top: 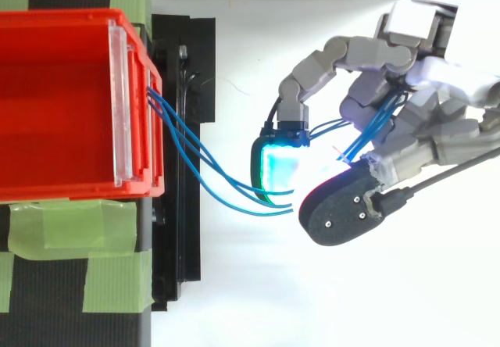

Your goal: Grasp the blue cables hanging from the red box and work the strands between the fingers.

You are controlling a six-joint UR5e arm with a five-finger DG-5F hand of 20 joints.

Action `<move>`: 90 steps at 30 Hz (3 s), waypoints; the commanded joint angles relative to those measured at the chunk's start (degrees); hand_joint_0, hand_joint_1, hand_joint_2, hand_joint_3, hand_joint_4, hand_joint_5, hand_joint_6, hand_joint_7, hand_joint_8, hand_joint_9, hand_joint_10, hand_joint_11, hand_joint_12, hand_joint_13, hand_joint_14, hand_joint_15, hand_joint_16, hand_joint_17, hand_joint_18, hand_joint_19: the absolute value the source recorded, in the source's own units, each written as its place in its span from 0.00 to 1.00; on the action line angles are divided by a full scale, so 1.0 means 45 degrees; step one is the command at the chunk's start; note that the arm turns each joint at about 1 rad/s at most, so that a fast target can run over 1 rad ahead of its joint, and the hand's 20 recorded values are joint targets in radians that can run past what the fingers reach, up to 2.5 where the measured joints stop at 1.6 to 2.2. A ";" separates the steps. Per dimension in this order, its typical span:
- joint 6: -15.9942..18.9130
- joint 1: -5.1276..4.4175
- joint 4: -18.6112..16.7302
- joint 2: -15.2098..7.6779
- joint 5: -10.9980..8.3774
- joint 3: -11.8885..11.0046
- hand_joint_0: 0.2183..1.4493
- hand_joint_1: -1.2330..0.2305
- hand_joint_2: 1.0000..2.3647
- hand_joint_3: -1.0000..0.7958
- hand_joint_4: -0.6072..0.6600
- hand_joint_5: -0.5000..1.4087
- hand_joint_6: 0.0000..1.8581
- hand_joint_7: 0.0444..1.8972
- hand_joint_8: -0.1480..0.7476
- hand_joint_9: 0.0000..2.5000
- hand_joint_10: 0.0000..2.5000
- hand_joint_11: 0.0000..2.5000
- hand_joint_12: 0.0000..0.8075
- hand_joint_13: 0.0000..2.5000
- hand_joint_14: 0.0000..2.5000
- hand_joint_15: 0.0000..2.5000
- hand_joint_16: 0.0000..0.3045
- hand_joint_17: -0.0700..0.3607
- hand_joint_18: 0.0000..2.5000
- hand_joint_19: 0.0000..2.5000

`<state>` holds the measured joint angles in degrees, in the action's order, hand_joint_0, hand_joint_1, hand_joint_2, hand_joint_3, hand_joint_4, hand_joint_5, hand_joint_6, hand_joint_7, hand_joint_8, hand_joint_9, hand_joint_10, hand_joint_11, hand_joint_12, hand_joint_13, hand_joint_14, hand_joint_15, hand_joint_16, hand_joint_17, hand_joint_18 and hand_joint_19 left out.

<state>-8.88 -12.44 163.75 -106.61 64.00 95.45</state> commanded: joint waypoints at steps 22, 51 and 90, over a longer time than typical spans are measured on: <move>0.0000 0.0010 -0.0002 0.0000 -0.0004 0.0000 0.71 0.33 0.24 0.56 0.49 0.31 0.53 0.41 0.56 0.47 1.00 0.84 0.63 0.62 1.00 0.50 0.24 0.54 0.71 0.27; 0.0000 -0.0010 -0.0158 0.0000 -0.0004 0.0000 0.77 0.26 0.01 0.49 0.48 0.24 0.43 0.44 0.56 0.47 1.00 0.84 0.63 0.62 1.00 0.50 0.24 0.54 0.71 0.27; 0.0000 0.0010 -0.0178 0.0000 0.0035 0.0000 0.49 0.27 0.00 0.06 0.57 0.25 0.39 0.45 0.56 0.47 1.00 0.84 0.63 0.62 1.00 0.50 0.24 0.54 0.71 0.27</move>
<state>-8.88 -12.43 162.95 -106.62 64.13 95.45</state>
